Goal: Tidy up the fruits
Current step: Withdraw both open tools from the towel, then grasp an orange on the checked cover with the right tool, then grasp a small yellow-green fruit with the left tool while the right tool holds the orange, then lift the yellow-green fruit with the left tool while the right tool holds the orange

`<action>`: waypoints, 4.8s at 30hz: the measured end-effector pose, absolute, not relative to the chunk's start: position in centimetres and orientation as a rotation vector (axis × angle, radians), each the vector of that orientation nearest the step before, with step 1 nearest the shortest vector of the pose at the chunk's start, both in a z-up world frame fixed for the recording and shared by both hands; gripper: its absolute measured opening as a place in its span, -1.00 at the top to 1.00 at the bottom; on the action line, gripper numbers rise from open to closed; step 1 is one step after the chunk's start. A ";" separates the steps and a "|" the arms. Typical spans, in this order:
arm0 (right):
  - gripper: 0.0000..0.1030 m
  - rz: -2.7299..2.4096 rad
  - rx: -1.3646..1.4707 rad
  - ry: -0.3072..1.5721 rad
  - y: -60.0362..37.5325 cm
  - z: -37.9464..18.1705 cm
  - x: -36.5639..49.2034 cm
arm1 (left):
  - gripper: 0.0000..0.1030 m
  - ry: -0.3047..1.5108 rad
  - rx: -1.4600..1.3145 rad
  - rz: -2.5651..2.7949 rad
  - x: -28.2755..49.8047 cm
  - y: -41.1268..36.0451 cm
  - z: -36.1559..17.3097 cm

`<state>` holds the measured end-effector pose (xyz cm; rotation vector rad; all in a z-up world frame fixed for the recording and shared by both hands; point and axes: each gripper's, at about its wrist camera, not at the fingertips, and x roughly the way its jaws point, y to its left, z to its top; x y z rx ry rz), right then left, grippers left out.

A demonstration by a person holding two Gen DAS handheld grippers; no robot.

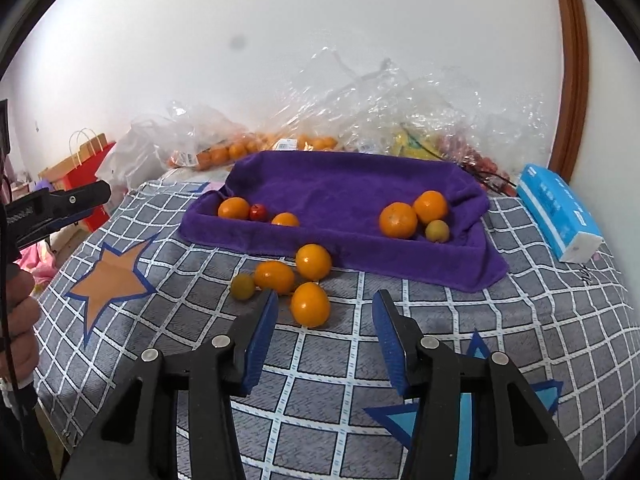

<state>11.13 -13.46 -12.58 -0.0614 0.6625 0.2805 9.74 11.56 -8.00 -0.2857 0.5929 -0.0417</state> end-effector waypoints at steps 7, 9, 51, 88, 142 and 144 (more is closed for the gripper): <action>0.24 0.287 -0.058 0.713 -13.2 -13.7 12.5 | -0.19 0.637 -0.322 -0.061 11.0 11.8 -9.2; 0.25 0.295 -0.064 0.700 -13.0 -13.7 12.5 | -0.18 0.655 -0.317 -0.066 11.5 11.8 -9.4; 0.38 0.290 -0.073 0.806 -12.8 -16.8 15.4 | -0.19 0.872 -0.165 -0.150 14.2 7.0 -14.4; 0.38 0.234 0.048 0.681 -18.6 -16.4 12.1 | 0.07 0.915 0.063 -0.156 16.1 -0.8 -16.6; 0.38 0.181 -0.021 0.658 -17.6 -15.8 10.6 | 0.53 0.680 -0.066 -0.231 13.2 1.2 -14.3; 0.38 0.187 -0.014 0.659 -17.6 -15.8 10.6 | 0.53 0.684 -0.070 -0.232 13.2 1.2 -14.3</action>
